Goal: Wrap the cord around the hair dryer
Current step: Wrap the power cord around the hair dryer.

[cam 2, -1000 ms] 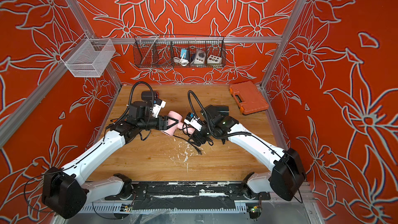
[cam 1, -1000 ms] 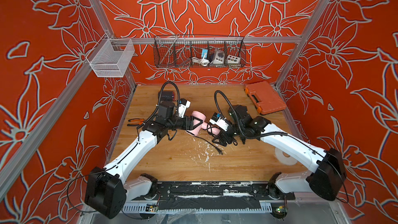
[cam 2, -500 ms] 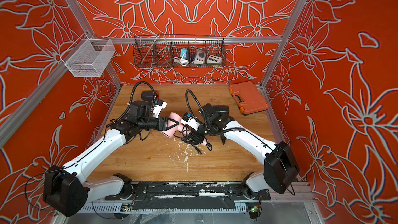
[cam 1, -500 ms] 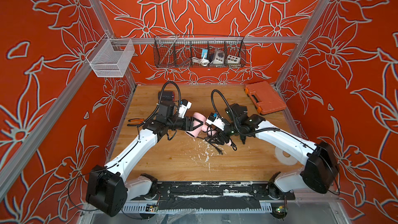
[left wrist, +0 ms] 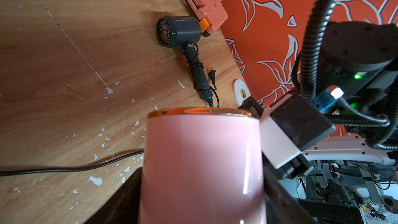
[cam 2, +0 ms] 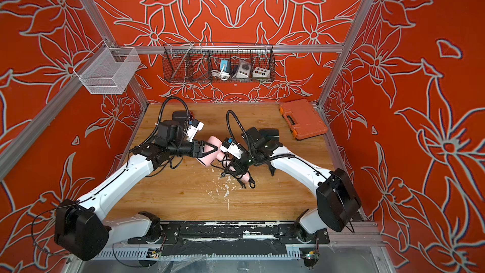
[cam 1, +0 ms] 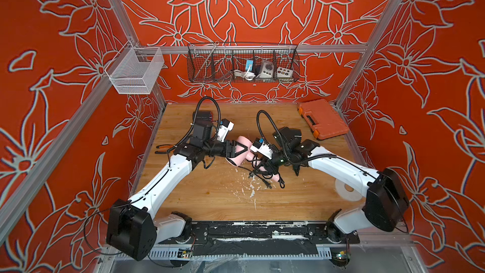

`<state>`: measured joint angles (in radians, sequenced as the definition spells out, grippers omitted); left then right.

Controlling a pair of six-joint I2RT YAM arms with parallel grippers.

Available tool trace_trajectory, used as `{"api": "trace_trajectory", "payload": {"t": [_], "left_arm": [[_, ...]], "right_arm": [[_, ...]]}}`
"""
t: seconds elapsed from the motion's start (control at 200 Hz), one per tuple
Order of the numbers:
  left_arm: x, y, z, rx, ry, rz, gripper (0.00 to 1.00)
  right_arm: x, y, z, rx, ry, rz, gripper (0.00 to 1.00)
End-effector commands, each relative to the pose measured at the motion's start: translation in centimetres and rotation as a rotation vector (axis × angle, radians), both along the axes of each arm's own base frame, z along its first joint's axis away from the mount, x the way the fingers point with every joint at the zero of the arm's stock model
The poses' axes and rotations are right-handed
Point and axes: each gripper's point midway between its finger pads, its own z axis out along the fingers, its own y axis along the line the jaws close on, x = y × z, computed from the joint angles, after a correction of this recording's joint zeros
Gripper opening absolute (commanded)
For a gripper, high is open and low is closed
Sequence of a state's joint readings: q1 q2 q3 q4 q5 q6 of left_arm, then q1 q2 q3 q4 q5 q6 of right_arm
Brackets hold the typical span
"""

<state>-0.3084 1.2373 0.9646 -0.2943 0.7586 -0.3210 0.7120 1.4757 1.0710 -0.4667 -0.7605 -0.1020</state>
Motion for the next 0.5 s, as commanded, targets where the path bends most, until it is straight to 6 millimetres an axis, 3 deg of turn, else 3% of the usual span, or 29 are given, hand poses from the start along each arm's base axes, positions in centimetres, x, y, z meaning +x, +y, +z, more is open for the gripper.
{"api": "trace_trajectory", "payload": {"t": [0.0, 0.045, 0.09, 0.165, 0.34, 0.495], "left_arm": [[1.5, -1.5, 4.5, -0.086, -0.133, -0.039, 0.25], [1.8, -1.3, 4.3, -0.07, -0.13, -0.027, 0.46], [2.1, -1.1, 4.2, -0.053, -0.133, -0.007, 0.74], [2.7, -0.6, 4.1, -0.023, -0.151, 0.034, 0.98], [4.4, 1.0, 4.2, 0.046, -0.2, 0.156, 0.99], [5.0, 1.8, 4.7, 0.061, -0.23, 0.22, 0.99]], "right_arm": [[-0.6, 1.4, 1.9, 0.118, -0.027, 0.044, 0.0], [-0.1, 1.1, 1.8, 0.124, -0.021, 0.012, 0.0], [0.5, 0.8, 1.7, 0.131, -0.01, -0.023, 0.0], [1.4, 0.1, 1.4, 0.143, 0.005, -0.077, 0.0], [3.5, -1.7, 0.4, 0.147, 0.04, -0.207, 0.0], [6.8, -3.4, -1.4, 0.108, 0.071, -0.355, 0.0]]}}
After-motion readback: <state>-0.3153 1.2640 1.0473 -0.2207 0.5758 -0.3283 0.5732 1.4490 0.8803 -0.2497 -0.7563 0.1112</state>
